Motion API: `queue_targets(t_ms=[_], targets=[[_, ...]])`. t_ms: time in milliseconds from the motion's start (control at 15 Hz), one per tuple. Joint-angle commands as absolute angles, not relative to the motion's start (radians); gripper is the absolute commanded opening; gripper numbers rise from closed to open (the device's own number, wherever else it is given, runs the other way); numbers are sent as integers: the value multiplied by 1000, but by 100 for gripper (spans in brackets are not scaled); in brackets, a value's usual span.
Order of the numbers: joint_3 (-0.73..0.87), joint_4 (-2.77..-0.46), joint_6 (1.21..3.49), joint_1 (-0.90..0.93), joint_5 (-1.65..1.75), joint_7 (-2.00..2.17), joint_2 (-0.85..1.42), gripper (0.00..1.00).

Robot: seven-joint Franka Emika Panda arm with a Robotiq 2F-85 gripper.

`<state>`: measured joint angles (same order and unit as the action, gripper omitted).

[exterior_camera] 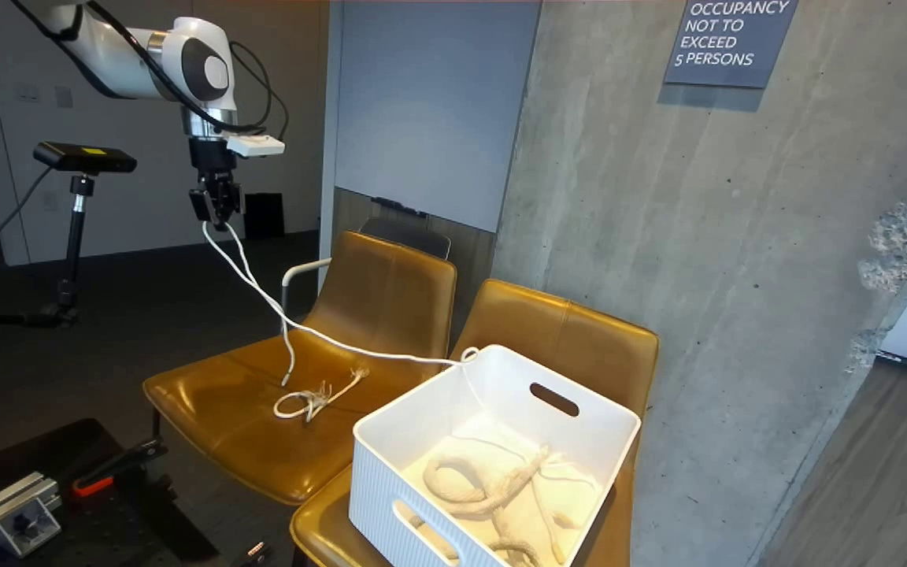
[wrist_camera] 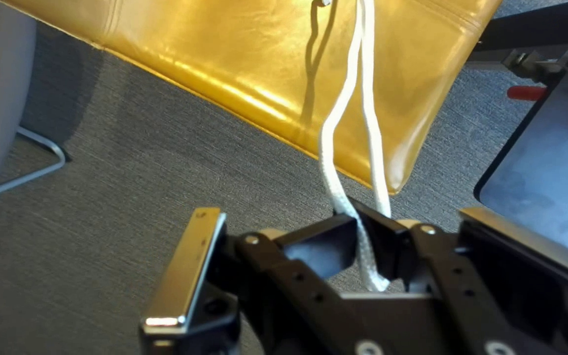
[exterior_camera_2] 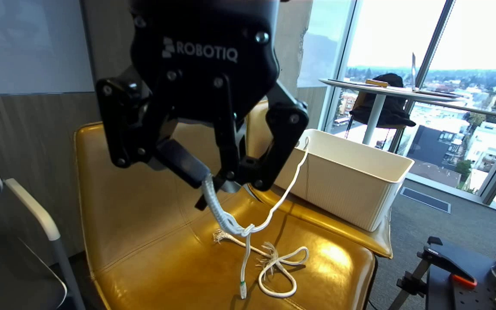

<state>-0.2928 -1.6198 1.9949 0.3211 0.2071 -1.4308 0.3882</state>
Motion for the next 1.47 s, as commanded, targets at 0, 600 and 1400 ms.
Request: queue_targets(t_ms=[0, 600, 1400], targets=[[-310, -1611, 2004, 331, 201, -1421, 407, 0], [-376, -1526, 1978, 462, 239, -1378, 450, 0], [-300, -1527, 1999, 343, 217, -1433, 460, 0]])
